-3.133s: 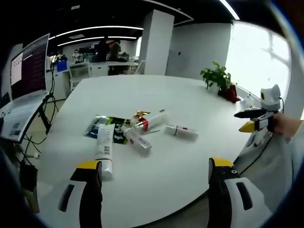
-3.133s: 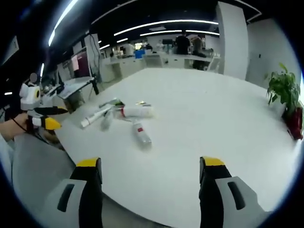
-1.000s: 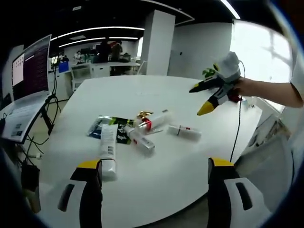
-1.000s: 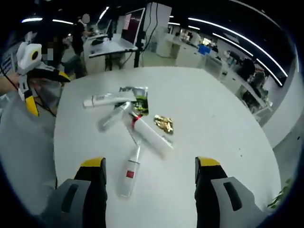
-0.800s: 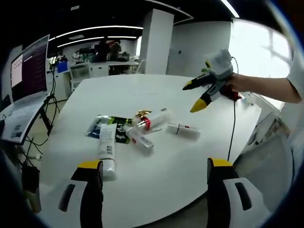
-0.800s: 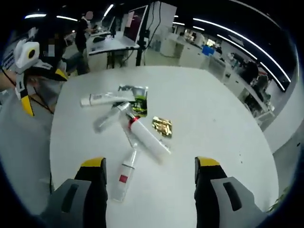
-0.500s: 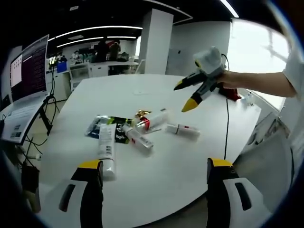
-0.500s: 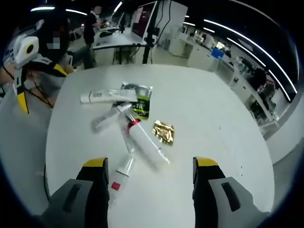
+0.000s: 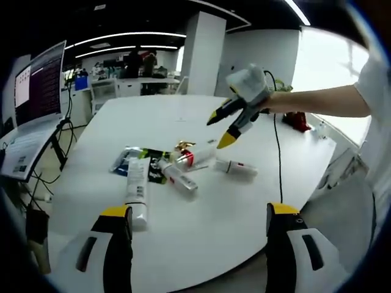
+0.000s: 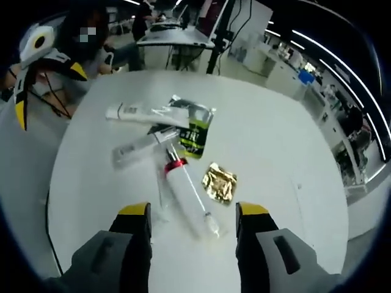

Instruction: Arrange the skincare products in the storage area until every visible bottle or jar stands upright without overlapping.

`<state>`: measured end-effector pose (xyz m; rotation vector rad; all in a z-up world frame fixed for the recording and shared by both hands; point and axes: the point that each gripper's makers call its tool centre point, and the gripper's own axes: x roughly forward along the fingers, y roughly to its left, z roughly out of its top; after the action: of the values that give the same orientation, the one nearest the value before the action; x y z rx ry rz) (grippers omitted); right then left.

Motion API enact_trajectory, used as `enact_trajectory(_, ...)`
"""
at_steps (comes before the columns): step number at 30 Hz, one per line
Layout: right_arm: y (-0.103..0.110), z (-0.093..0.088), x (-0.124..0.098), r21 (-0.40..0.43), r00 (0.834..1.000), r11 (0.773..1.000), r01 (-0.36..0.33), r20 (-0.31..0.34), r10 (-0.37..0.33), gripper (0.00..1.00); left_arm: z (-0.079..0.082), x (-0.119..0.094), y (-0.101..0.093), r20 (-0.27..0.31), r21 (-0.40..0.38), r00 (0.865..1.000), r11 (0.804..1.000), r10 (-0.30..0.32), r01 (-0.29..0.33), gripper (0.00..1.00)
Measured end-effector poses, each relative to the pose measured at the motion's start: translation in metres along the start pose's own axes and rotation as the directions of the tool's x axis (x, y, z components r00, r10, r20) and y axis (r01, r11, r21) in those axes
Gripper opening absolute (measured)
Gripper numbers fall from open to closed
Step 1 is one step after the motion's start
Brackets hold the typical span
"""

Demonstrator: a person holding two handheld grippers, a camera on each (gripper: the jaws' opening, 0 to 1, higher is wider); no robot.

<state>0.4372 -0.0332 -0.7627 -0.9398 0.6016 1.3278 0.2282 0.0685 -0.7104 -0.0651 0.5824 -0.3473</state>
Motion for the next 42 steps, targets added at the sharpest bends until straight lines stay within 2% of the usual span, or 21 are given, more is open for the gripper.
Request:
enact_trajectory(6, 0.001, 0.002, 0.020, -0.050, 0.998, 0.998, -0.046, -0.037, 0.044, 0.47, 0.000, 0.000, 0.000, -0.001, 0.001, 1.000, 1.000, 0.000, 0.000, 0.85)
enact_trajectory(10, 0.004, 0.007, 0.026, -0.088, 0.996, 0.993, -0.074, -0.054, 0.070, 0.47, 0.004, -0.001, -0.003, 0.006, -0.001, 1.000, 1.000, 0.005, -0.005, 0.84)
enact_trajectory(22, 0.011, 0.001, 0.060, -0.203, 0.978, 0.963, -0.177, -0.147, 0.148, 0.40, 0.004, -0.001, 0.001, 0.008, -0.019, 1.000, 1.000, 0.018, -0.018, 0.84)
enact_trajectory(24, 0.013, 0.000, 0.061, -0.223, 0.974, 0.955, -0.198, -0.159, 0.165, 0.38, 0.004, -0.001, 0.001, 0.008, -0.023, 1.000, 1.000, 0.021, -0.021, 0.84)
enact_trajectory(31, 0.009, -0.002, 0.069, -0.237, 0.970, 0.949, -0.210, -0.172, 0.172, 0.30, 0.003, -0.001, 0.002, 0.003, -0.031, 1.000, 0.999, 0.024, -0.024, 0.83)
enact_trajectory(42, 0.010, -0.004, 0.074, -0.260, 0.953, 0.924, -0.280, -0.190, 0.236, 0.30, 0.001, -0.001, 0.004, -0.004, -0.037, 1.000, 0.999, 0.029, -0.030, 0.83)
